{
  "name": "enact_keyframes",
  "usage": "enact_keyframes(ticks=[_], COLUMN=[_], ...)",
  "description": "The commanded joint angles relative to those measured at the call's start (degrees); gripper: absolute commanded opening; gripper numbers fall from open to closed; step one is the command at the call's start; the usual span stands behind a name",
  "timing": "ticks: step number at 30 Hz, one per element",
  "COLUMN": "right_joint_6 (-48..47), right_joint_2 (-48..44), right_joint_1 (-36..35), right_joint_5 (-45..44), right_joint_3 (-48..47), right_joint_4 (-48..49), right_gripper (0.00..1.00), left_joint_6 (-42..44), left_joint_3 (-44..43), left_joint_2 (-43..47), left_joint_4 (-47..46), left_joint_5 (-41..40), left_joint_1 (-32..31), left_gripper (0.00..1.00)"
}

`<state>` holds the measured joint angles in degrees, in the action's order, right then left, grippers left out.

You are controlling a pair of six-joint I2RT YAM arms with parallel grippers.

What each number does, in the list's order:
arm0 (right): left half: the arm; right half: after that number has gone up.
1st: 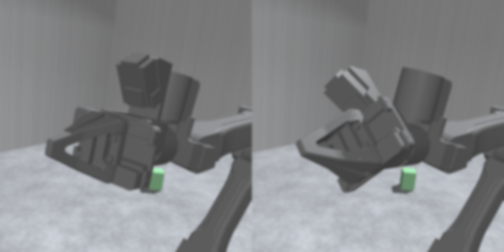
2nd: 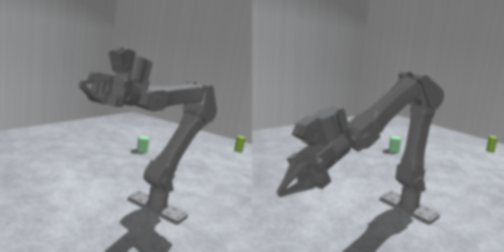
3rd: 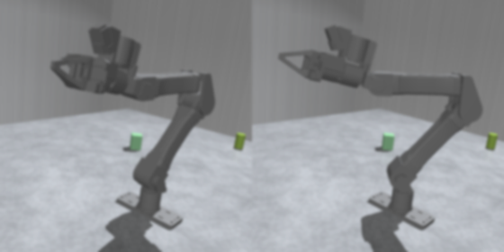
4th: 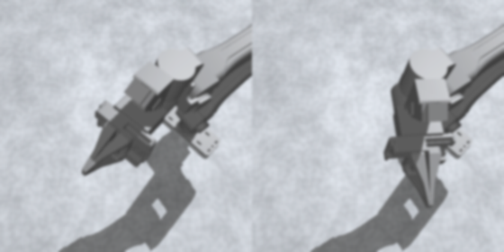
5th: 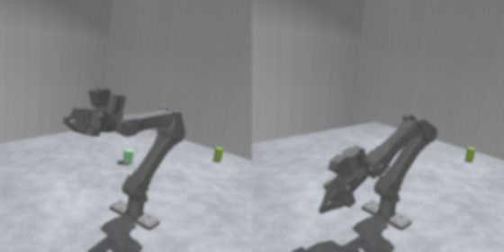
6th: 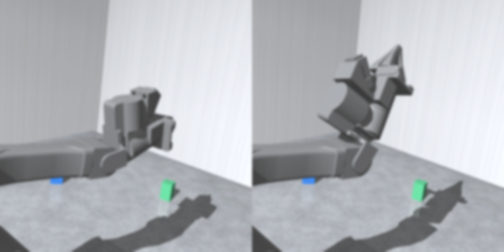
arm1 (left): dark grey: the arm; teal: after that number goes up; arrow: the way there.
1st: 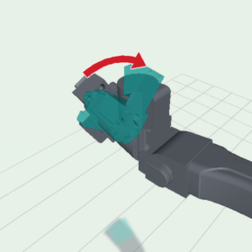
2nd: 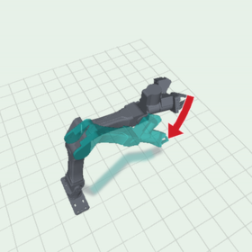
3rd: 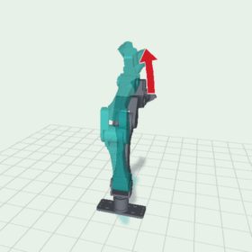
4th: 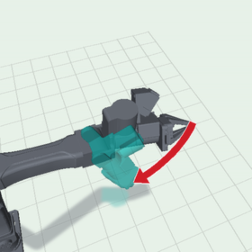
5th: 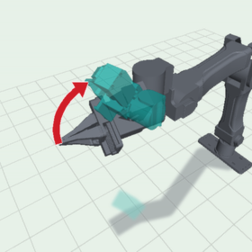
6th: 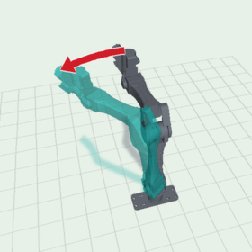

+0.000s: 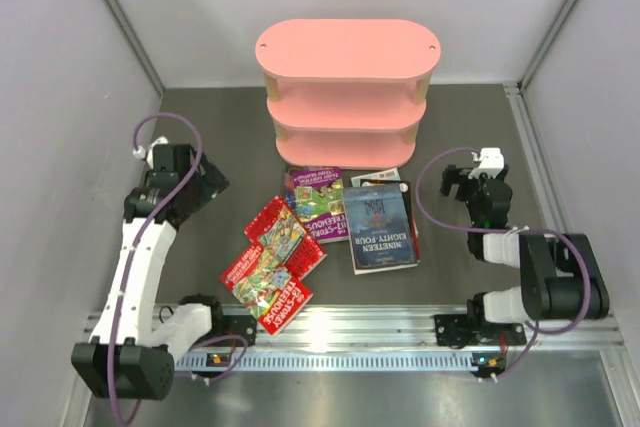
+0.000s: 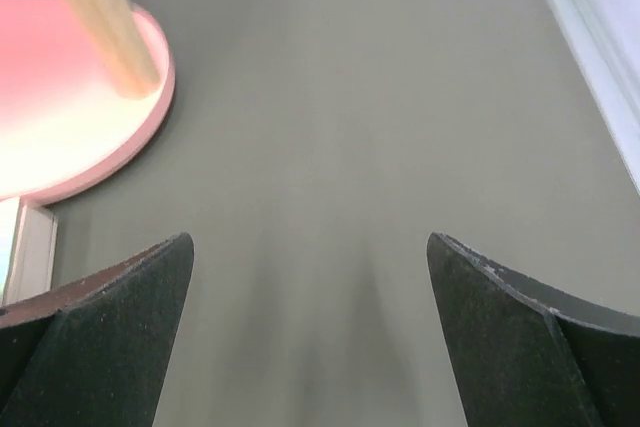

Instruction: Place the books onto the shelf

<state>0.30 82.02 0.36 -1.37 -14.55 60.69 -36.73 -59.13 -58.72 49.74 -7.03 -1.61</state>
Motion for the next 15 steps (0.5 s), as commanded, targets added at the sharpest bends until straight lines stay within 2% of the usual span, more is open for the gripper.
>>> enact_keyframes(ticks=[1, 2, 3, 4, 6, 9, 11, 12, 13, 14, 15], right_joint_6=[-3.4, -1.0, 5.0, 6.7, 11.9, 14.0, 12.5, 11.8, 11.4, 11.7, 20.6], right_joint_2=[-9.8, -11.1, -10.9, -10.2, -7.9, -8.5, -11.3, -15.3, -17.5, -19.9, -24.4], right_joint_1=[-2.7, -3.3, -3.5, -3.6, -4.0, -6.9, -15.6, -19.2, -27.0, -30.3, -33.2], right_joint_5=[4.5, 1.9, 1.5, 2.6, 3.9, 12.3, 9.8, 9.2, 6.2, 4.7, 2.8], right_joint_3=[-9.4, -14.1, -19.7, -29.0, -39.7, -46.3, -50.9, -51.9, -52.3, -51.3, -46.2], right_joint_4=[-19.3, -28.8, -47.1, -53.1, -62.6, -68.8, -74.0, -75.3, -76.5, -76.9, -77.6], right_gripper=[1.0, 1.0, 1.0, 1.0, 1.0, 1.0, 1.0, 1.0, 1.0, 1.0, 1.0], left_joint_6=[-10.0, -10.1, -9.7, -7.3, -7.7, -9.4, -9.9, -9.9, -9.7, -9.8, -10.4], left_joint_3=[-1.7, -1.0, 0.5, 1.1, 2.5, 5.2, 7.6, 8.2, 8.8, 9.4, 10.4], left_joint_2=[3.6, 4.3, 5.6, 6.2, 8.4, 13.4, 17.5, 18.7, 19.9, 20.9, 22.4], left_joint_4=[7.7, 8.0, 7.4, 7.0, 7.1, 6.3, 4.2, 3.3, 1.7, 1.1, 0.7], left_joint_5=[-10.5, -9.6, -5.9, -3.7, -2.7, -5.1, -6.9, -6.9, -6.6, -6.3, -6.3], left_joint_1=[0.2, 0.2, 0.2, 0.2, 0.2, 0.2, 0.2, 0.2, 0.2, 0.2, 0.2], left_gripper=[0.99, 0.99, 0.99, 0.98, 0.99, 0.99, 0.99, 0.99, 0.99, 0.99, 0.99])
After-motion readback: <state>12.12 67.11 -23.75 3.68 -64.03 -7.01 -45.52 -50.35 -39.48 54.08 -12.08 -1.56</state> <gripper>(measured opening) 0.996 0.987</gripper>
